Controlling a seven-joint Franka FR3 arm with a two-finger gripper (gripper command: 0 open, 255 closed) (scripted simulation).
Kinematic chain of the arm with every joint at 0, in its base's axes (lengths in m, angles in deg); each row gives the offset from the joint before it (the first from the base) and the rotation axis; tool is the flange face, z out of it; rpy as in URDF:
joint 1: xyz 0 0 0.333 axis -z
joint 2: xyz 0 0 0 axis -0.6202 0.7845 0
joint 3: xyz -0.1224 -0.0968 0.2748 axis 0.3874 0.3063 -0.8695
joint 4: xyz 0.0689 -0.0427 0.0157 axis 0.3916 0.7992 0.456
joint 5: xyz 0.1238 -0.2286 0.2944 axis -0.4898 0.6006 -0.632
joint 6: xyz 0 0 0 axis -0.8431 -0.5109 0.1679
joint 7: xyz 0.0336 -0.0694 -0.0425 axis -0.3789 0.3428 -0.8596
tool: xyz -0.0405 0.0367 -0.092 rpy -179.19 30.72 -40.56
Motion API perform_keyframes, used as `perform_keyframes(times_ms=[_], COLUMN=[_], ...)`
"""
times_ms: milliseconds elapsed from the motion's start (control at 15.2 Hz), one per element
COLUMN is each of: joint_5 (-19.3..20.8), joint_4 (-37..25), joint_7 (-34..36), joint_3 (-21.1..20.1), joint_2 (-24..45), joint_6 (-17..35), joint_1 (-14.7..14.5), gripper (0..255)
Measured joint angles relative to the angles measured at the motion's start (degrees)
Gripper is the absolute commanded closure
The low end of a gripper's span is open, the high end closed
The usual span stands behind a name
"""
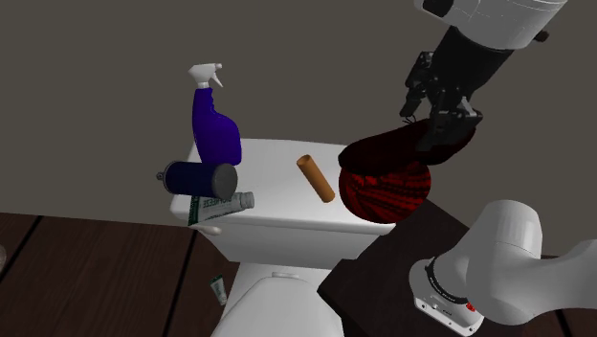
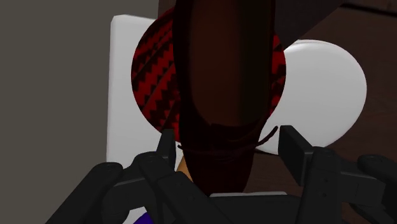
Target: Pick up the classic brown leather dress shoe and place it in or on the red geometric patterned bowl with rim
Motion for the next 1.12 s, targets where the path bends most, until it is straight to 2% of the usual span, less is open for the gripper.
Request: perform_keyframes(times_ms=[528,990,1056,1122], joint_5=[0.40,0.53,0.52,0.48], joint_4=[8.99,10.17,10.15,10.19], joint_7=[-0.55,-0.58,-0.57,-0.56], joint_3=[0.20,0.27,0.27,0.24], joint_2=[-3.56,-4.28,-4.24,-4.14], joint_6=[5.40,6.22,6.24,6.25], joint_1=[0.40,0.48,0.46,0.43], gripper=[255,255,0,0])
